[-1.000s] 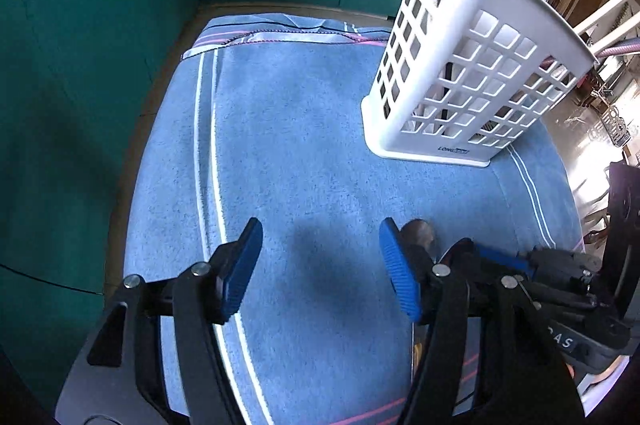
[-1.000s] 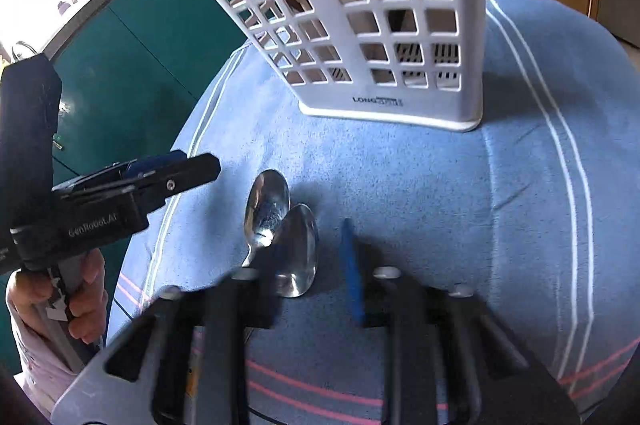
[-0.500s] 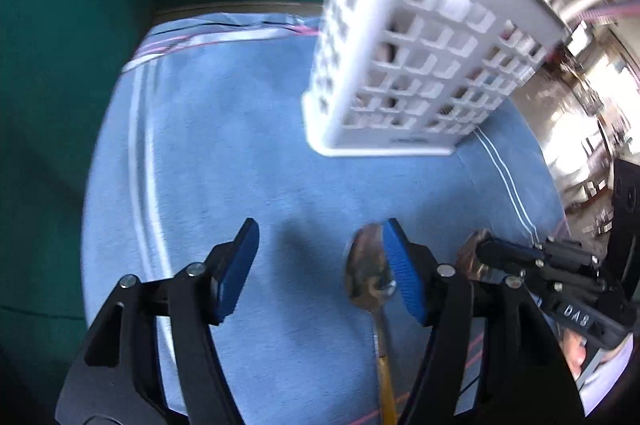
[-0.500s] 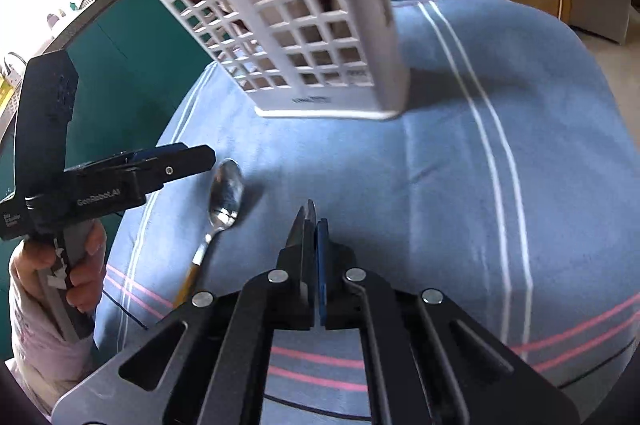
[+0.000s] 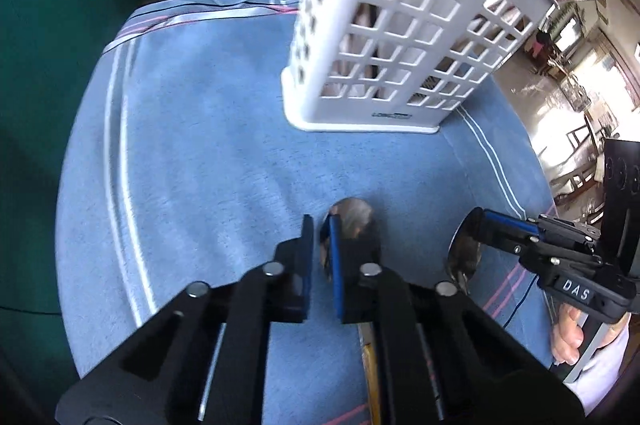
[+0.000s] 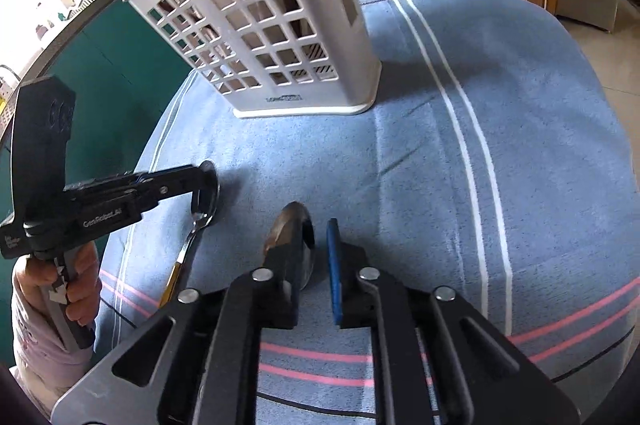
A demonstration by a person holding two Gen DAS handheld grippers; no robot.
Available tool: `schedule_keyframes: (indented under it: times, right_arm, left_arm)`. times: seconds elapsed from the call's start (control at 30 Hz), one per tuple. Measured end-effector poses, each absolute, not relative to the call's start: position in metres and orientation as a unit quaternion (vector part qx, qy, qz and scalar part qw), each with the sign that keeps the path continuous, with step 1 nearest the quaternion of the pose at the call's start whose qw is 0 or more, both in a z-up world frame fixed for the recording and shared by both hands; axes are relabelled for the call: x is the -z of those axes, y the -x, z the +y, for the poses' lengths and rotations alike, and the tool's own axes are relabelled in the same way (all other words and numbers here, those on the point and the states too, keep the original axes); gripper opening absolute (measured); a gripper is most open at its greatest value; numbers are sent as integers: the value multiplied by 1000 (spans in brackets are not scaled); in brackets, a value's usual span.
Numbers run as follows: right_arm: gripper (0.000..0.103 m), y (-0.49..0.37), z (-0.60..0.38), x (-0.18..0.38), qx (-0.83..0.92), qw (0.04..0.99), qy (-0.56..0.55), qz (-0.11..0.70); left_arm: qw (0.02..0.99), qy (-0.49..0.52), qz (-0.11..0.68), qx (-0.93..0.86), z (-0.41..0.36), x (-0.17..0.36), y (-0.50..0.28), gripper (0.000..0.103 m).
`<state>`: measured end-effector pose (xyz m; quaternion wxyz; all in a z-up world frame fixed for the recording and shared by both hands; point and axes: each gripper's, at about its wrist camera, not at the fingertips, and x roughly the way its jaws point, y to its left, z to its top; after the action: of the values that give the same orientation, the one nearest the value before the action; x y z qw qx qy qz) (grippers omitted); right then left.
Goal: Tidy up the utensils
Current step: 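Open both grippers and lower them back toward the two spoons, then grasp a spoon with the left gripper while the right gripper grasps the other spoon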
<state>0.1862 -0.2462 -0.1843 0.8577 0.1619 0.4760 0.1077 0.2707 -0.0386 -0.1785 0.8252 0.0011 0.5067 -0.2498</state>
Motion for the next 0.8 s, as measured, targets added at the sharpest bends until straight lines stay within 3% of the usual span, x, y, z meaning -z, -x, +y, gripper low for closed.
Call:
schedule_keyframes:
  times: [0.13,0.23,0.37,0.53,0.7,0.8]
  right_arm:
    - [15,-189,-248,183,-110,858,-162,475]
    - [23,-191,-245,183,-113,858,-159,475]
    - [23,-191,-241,183,-116,858,-154,476]
    - [23,-192,-239,184,-113,857,-151,479]
    - [23,-193,-237,183,-114,858,-148,478]
    - [23,-193,-234,184,-119,857,-146,479]
  left_arm:
    - [833,3,501,234,-27,178,-264,5]
    - [834,13,493,245,-24,175,-262,5]
    - [831,9,495,253,-30,173,-268,36]
    - [815,4,511,272,-51,182,-277,37]
    - [814,20,514,270,-54,184,-279,10]
    - [819,23,509,264,-48,182,-274,4]
